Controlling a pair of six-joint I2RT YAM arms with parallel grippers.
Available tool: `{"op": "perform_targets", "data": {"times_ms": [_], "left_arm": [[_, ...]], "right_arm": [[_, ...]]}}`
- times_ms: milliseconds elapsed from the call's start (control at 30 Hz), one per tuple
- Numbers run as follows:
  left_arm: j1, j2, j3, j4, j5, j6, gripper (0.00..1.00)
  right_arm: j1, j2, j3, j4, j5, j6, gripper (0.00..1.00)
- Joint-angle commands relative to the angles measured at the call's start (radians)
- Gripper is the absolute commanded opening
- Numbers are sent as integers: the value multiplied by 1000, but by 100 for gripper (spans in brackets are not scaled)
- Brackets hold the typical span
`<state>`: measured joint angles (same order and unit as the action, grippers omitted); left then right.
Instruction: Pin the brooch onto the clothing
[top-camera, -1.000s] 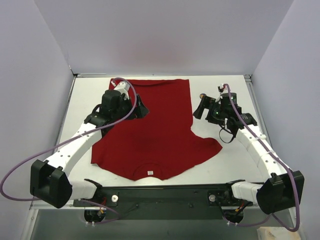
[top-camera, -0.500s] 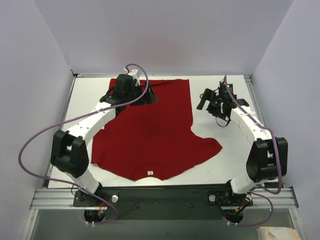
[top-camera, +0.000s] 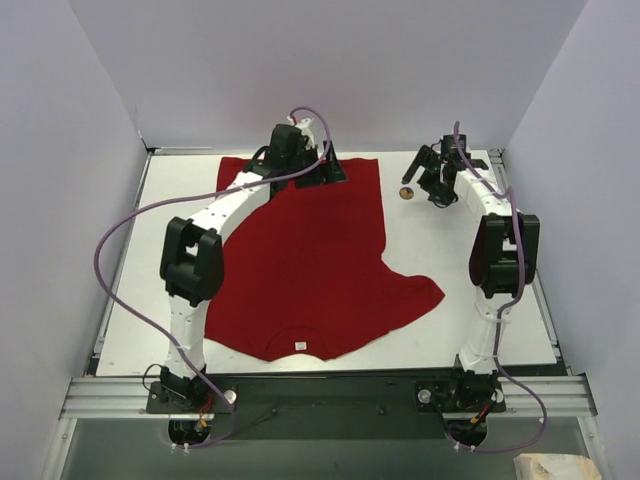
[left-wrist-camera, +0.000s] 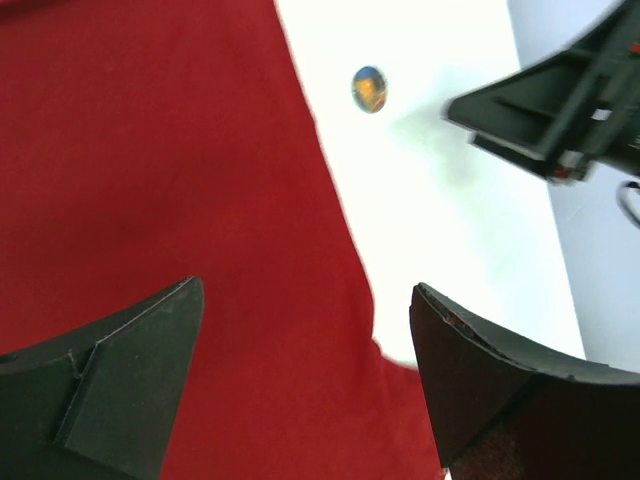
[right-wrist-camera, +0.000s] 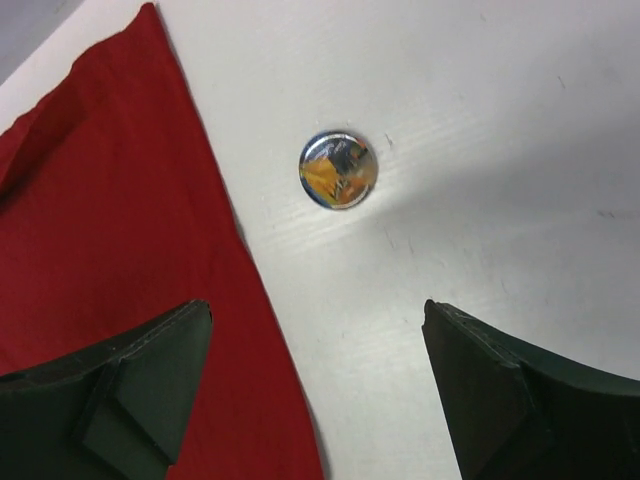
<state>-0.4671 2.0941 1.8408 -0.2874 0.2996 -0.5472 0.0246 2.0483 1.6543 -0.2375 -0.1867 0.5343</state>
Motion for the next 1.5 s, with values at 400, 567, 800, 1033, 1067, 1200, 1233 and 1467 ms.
{"op": "perform_targets", "data": {"times_ms": [400,567,800,1033,1067,1200,1233,1467], "left_arm": [[-67,218,327,-44,150,-33,92],[-65,146,181,22,147,-33,92],[-65,92,81,44,138,-23,92],[-64,57,31,54,136,-19,92],[-62,55,26,56,136,-19,92],[-58,41,12,56,134,-16,92],[-56,35,6,56,134,-16,92],[-44,11,-21,54,130,-11,92]], "right_arm": [[-49,414,516,-117,-112,52,50],[-54,467,565,-114,-102,67,43],[-54,509,581,-105,-138,87,36],[-45,524,576,-105,-172,87,33],[-43,529,576,-106,-178,90,32],[-35,533,576,-114,-191,90,31],[-35,533,575,-118,-192,93,30],[-35,517,536,-157,-224,95,27]]}}
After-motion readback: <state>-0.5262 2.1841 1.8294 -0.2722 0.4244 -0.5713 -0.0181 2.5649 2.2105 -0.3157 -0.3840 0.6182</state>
